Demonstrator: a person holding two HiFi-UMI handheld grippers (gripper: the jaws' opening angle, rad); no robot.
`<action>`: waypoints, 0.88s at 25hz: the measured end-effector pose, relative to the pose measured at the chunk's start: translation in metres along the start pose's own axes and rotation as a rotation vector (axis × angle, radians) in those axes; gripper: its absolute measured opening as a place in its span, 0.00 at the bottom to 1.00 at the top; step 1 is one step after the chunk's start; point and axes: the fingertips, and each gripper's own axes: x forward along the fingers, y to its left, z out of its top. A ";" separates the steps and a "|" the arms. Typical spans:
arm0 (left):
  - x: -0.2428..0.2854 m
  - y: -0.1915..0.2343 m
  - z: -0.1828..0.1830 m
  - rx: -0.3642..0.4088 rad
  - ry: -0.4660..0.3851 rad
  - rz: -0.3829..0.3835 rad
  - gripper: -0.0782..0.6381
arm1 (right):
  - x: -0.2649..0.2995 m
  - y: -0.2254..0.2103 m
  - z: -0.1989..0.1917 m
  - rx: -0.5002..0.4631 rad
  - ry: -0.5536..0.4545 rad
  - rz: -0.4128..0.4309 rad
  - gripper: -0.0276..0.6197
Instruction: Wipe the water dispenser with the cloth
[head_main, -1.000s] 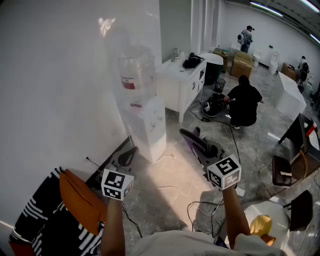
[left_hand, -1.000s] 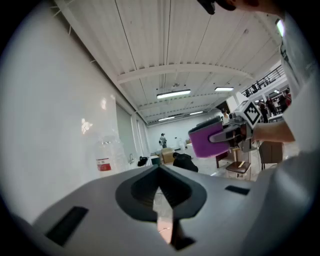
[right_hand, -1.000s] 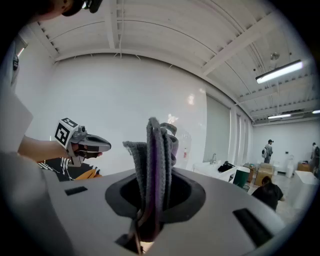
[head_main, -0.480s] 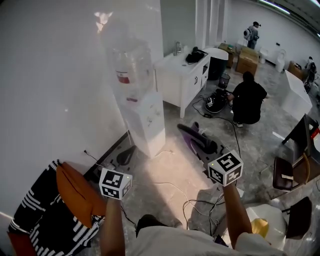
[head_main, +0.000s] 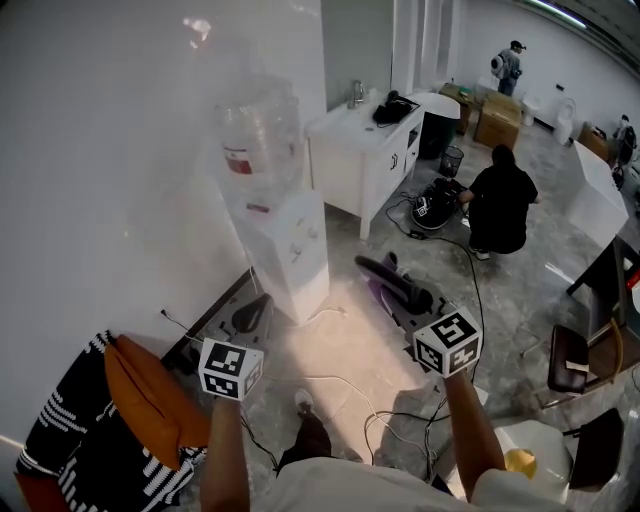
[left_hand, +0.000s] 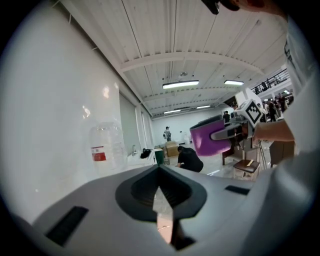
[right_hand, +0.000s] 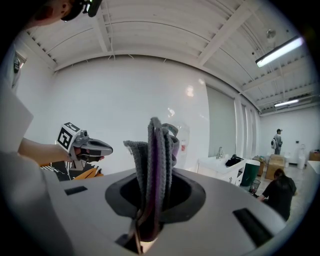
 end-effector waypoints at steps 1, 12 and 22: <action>0.010 0.009 -0.004 0.009 0.002 -0.004 0.12 | 0.011 -0.005 0.000 0.003 -0.001 -0.005 0.15; 0.122 0.127 -0.020 -0.005 0.021 -0.036 0.12 | 0.155 -0.073 0.017 0.028 0.023 -0.065 0.16; 0.190 0.205 -0.054 -0.083 0.052 -0.055 0.12 | 0.254 -0.111 0.002 0.097 0.076 -0.133 0.16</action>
